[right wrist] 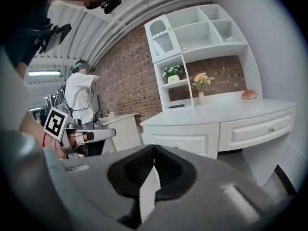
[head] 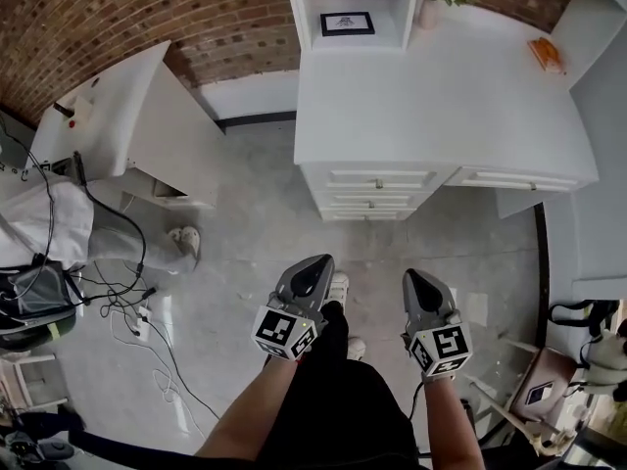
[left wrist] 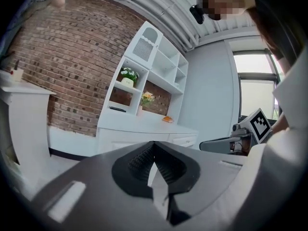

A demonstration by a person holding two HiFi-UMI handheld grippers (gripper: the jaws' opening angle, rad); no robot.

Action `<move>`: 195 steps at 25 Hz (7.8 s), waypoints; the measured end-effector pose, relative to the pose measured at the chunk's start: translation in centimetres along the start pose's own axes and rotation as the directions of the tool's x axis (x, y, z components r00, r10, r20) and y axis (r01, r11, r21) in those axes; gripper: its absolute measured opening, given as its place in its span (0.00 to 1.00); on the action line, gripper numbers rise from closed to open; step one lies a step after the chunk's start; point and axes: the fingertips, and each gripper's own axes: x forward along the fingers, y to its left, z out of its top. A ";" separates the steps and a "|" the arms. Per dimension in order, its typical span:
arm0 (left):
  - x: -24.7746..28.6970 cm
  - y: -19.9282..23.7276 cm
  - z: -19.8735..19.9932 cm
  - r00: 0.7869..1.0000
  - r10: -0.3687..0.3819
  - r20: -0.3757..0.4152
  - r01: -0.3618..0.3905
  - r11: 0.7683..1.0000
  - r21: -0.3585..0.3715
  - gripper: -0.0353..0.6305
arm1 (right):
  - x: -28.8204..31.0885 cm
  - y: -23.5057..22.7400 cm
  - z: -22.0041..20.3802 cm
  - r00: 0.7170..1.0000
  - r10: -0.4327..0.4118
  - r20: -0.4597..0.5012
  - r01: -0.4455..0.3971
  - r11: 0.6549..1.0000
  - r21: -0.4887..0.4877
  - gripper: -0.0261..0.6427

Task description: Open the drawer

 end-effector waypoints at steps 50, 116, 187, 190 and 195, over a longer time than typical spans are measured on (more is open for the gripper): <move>20.4 8.8 -11.2 0.996 -0.081 0.030 0.083 0.995 -0.056 0.06 | 23.8 -9.5 -6.3 0.982 -0.179 0.066 0.176 0.983 0.045 0.20; 19.1 5.6 -13.2 0.980 -0.191 -0.059 0.194 0.979 0.059 0.05 | 21.2 -7.8 -7.8 0.982 -0.179 0.064 0.182 0.982 -0.049 0.15; 10.3 -0.8 -16.1 0.980 -0.191 -0.048 0.194 0.979 0.069 0.05 | 12.0 -2.8 -12.2 0.985 -0.164 0.062 0.166 0.985 -0.046 0.15; 10.0 -1.0 -16.3 0.981 -0.185 -0.050 0.189 0.980 0.067 0.05 | 11.7 -2.8 -12.5 0.985 -0.163 0.064 0.166 0.985 -0.038 0.15; 9.4 -1.6 -16.4 0.982 -0.183 -0.045 0.185 0.980 0.068 0.05 | 11.0 -2.4 -12.5 0.985 -0.160 0.064 0.163 0.985 -0.050 0.15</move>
